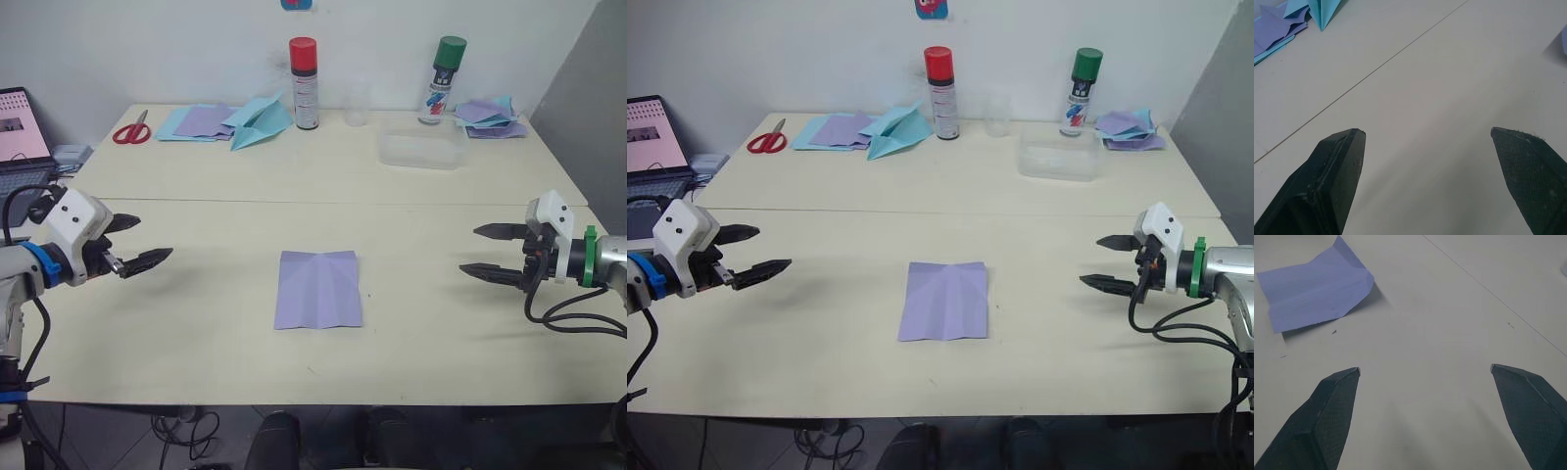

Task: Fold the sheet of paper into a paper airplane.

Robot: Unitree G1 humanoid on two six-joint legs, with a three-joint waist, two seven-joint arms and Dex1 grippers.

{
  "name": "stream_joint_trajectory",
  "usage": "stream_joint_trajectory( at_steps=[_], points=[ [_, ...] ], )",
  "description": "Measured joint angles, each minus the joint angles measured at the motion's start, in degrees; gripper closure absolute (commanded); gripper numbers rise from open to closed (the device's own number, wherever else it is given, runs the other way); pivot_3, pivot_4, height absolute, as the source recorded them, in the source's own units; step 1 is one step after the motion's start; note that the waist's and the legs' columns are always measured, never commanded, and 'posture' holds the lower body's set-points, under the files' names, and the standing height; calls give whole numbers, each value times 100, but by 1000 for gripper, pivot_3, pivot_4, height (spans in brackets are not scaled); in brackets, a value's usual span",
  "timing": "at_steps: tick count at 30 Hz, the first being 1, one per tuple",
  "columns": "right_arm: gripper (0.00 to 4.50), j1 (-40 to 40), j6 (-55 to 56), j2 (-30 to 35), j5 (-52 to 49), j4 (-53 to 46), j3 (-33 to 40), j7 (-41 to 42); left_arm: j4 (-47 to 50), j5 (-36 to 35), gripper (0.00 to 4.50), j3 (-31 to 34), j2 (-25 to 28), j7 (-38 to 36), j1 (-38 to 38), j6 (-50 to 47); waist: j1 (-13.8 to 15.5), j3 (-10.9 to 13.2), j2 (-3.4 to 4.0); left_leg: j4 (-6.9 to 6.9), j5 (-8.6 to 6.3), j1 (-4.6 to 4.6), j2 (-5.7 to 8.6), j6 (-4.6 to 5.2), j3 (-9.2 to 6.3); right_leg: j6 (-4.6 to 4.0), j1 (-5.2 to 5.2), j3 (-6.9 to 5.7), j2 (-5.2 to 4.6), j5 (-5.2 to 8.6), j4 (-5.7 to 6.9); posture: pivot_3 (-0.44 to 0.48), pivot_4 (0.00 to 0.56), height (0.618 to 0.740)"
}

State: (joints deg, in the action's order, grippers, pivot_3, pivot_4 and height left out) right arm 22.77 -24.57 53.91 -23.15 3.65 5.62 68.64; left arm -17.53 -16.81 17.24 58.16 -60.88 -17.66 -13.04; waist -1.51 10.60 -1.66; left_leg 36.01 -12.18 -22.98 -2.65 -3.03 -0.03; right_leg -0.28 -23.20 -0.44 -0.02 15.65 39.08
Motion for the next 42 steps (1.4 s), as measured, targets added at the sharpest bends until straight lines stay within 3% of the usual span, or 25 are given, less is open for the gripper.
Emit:
stream_joint_trajectory(
  at_steps=[19,28,32,42],
  points=[
    [19,-157,-51,154,-18,-67,-2,34,-43,-91,0,-37,-60,-249,-139,-165,0,0,0,1,0,1,0,0,7,1,-2,1,4,-2,1,0,150,740],
    [19,-199,-185,147,-59,-299,-6,11,577,-262,0,-135,-259,-279,-10,-519,0,0,0,3,0,1,0,0,7,5,-1,2,4,-6,1,0,150,740],
    [19,-259,-278,38,-67,-481,-41,-19,1114,-475,0,-214,-589,-244,257,-793,-1,-1,0,3,0,1,-1,0,10,5,-1,9,4,-6,0,0,150,740],
    [0,-113,-352,-531,170,-688,-701,-327,2150,-673,3096,-927,-1577,227,286,-1142,-3,-1,-1,7,0,3,3,0,13,13,1,41,34,-14,1,0,150,740]
  ],
)
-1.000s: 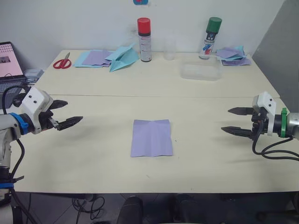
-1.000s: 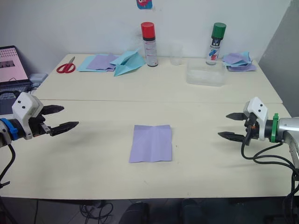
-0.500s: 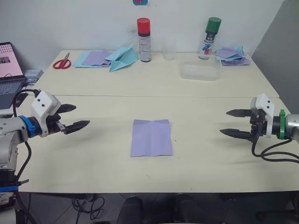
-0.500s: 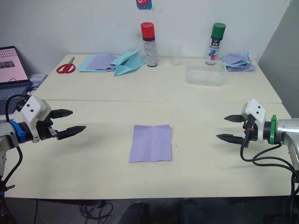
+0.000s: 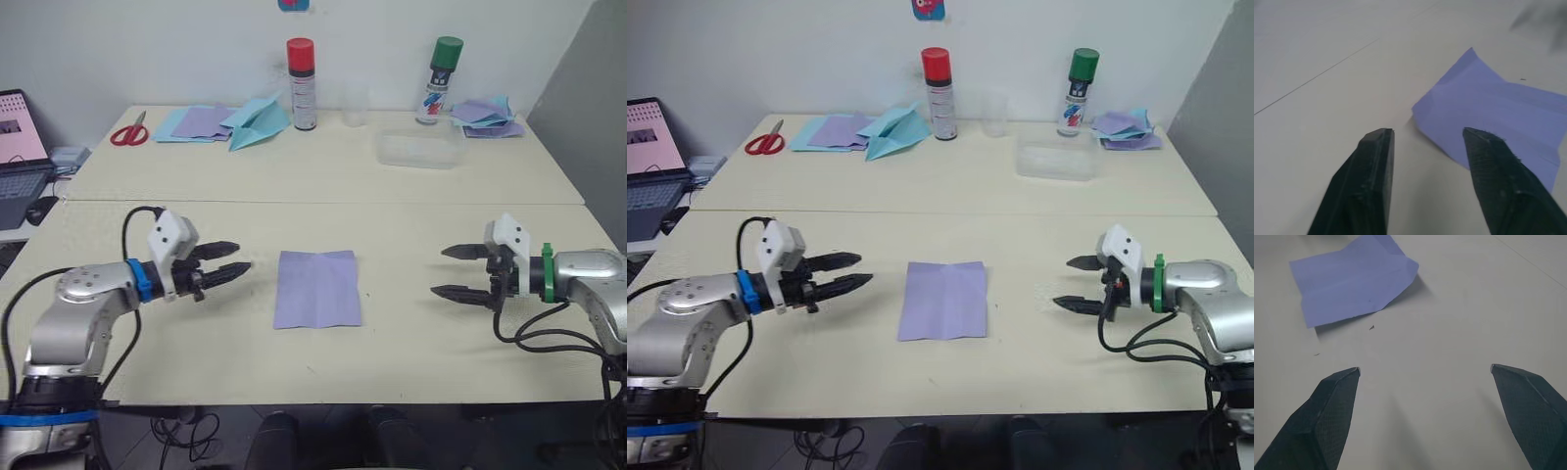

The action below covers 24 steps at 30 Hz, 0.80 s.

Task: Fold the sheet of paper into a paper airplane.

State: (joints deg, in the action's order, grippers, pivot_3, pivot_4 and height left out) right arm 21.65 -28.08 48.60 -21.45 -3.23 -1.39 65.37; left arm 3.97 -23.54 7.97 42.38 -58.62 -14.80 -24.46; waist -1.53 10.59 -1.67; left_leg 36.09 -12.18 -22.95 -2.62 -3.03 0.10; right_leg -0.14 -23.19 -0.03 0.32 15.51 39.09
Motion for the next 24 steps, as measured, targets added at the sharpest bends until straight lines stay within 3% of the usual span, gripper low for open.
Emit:
stream_joint_trajectory(
  at_steps=[4,13,22,24],
  points=[
    [0,121,0,-232,131,-8,-215,-174,-6,307,4397,-548,-494,349,-51,126,3,0,-1,2,0,0,1,0,2,2,0,6,3,-3,-1,0,150,740],
    [0,202,17,-493,522,105,-550,-422,-783,1158,4454,-1452,-1164,967,-319,433,0,-1,-2,2,0,3,-3,1,4,-1,-1,16,13,-7,0,0,150,740],
    [0,569,538,-762,1135,706,-1115,-404,-1531,1546,4454,-1765,-1294,999,-737,1066,14,-26,13,14,6,15,9,9,11,13,13,42,17,-32,1,0,150,740],
    [386,664,664,-951,1188,849,-1145,-396,-1650,1593,4500,-1783,-1297,948,-780,1156,8,-40,10,17,8,20,7,12,19,11,14,57,24,-42,-1,0,150,740]
  ],
)
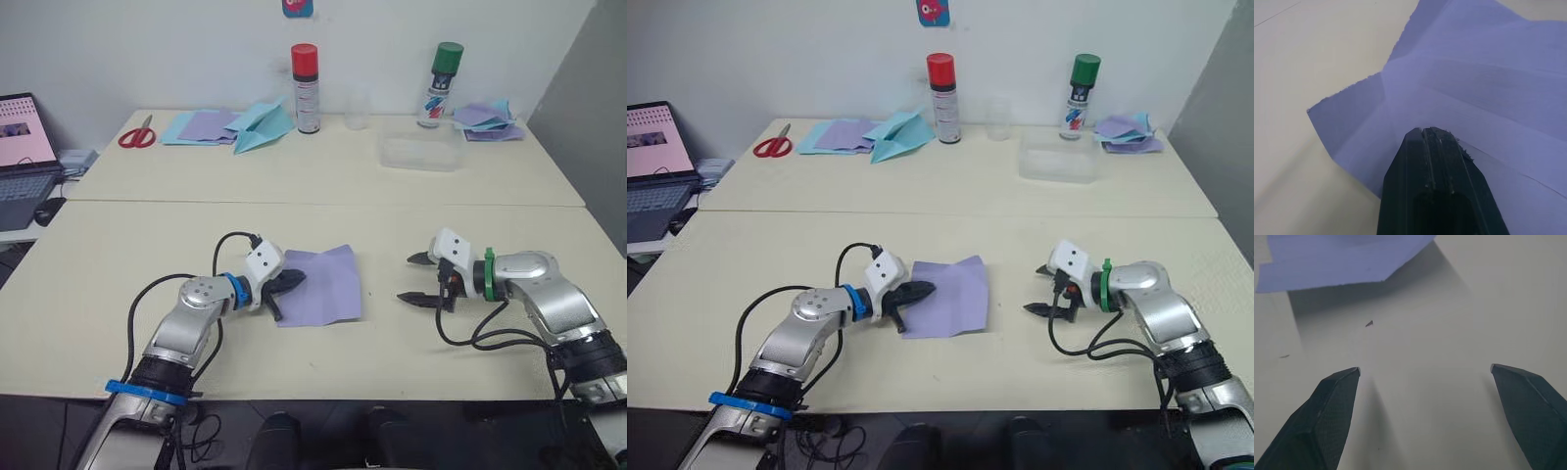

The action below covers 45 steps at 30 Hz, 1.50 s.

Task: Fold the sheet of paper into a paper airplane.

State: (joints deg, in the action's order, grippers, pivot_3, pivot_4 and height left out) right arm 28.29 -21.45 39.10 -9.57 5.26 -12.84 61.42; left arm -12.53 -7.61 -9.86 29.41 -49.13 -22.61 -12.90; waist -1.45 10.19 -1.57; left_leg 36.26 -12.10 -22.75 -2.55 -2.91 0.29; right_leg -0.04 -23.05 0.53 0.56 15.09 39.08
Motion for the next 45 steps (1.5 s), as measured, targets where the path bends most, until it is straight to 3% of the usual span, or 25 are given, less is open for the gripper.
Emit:
stream_joint_trajectory(
  at_steps=[12,20,27,38,41,45],
  points=[
    [4474,263,681,-1048,425,715,-445,-66,-110,13,4500,10,-12,-22,21,113,-9,-26,1,4,2,5,-12,4,5,-4,-1,28,25,-13,0,0,150,740],
    [4474,267,94,-1913,68,774,-289,-306,-93,50,4500,-8,12,-59,29,97,-13,-48,3,2,2,5,-14,4,11,-4,-4,33,25,-14,0,0,150,740],
    [4474,267,-571,-2313,-673,67,73,-426,-119,98,4500,-34,30,-153,-6,92,-7,-78,4,-6,1,3,-14,4,15,-4,-6,36,25,-12,-9,0,150,740],
    [4474,274,77,-2981,-62,761,-384,-1197,-77,104,4500,-35,106,-175,66,75,-22,-94,5,-17,1,4,-17,4,16,-9,-13,37,28,-9,-9,0,150,740],
    [4474,308,98,-2934,-136,651,-355,-1098,-9,104,4500,-41,133,-186,95,17,-24,-93,5,-18,1,2,-17,4,16,-9,-14,37,28,-9,-10,0,150,740],
    [4474,321,-76,-2304,-409,20,-156,-653,101,104,4500,-30,225,-212,177,-12,-23,-95,4,-18,1,4,-16,4,20,-9,-13,40,26,-9,-13,0,150,740]
  ],
)
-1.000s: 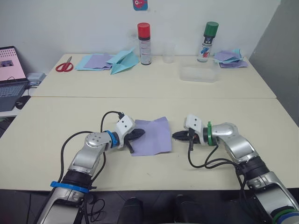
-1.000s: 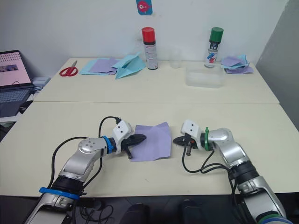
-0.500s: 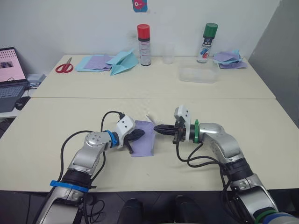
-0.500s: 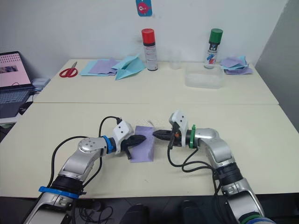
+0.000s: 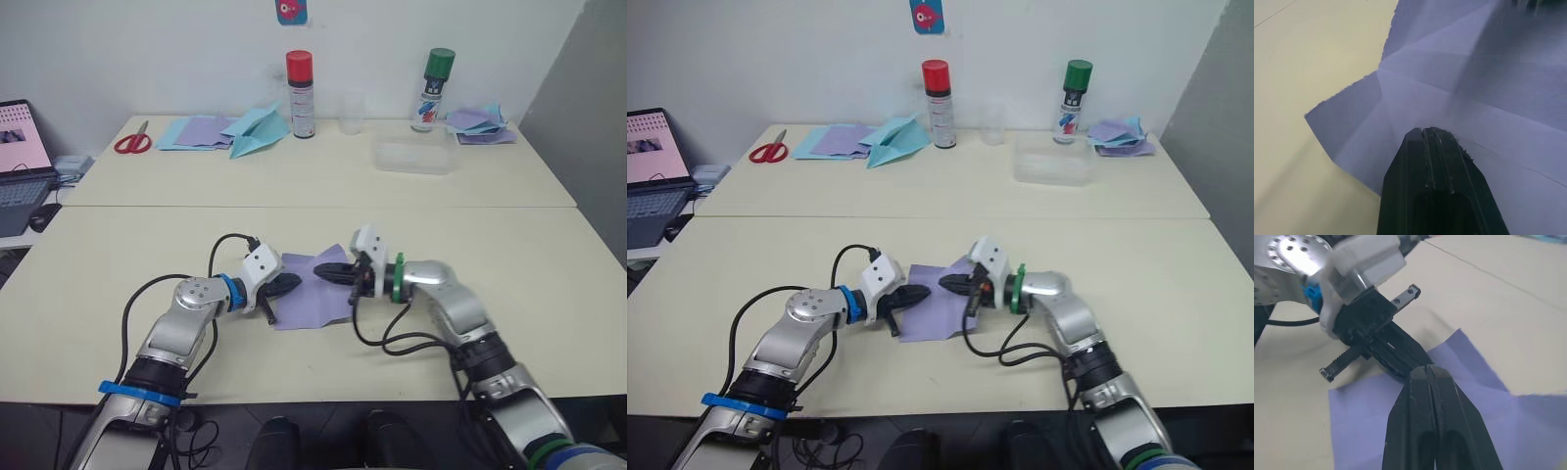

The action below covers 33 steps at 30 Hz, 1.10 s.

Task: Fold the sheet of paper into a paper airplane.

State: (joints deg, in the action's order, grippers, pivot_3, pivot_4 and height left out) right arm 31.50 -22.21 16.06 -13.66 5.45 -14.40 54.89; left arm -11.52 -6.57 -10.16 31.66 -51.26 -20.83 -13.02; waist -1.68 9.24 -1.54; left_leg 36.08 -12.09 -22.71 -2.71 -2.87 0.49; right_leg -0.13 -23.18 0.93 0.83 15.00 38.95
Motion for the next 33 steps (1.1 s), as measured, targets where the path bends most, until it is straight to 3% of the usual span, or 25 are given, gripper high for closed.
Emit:
stream_joint_trajectory(
  at_steps=[5,12,19,33],
  points=[
    [4474,-56,-196,681,-143,-469,127,270,2,0,4500,41,46,-12,30,-11,-14,-3,1,-6,0,12,-4,0,-4,-5,1,-2,5,2,6,0,150,740],
    [4474,-78,84,942,569,230,-136,65,18,0,4500,43,55,-29,37,-10,-16,-3,1,-7,0,12,-4,0,2,-7,0,4,7,4,5,0,150,740],
    [4474,-124,467,441,846,815,-422,-123,16,6,4500,40,62,-56,24,-10,-18,-3,2,-8,0,11,-4,0,2,-7,0,3,7,4,4,0,150,740],
    [4474,0,460,-753,483,832,-292,-335,111,15,4500,52,71,-34,106,-15,-17,-3,1,-10,-1,11,-6,0,5,-7,0,5,6,4,1,0,150,740]
  ],
)
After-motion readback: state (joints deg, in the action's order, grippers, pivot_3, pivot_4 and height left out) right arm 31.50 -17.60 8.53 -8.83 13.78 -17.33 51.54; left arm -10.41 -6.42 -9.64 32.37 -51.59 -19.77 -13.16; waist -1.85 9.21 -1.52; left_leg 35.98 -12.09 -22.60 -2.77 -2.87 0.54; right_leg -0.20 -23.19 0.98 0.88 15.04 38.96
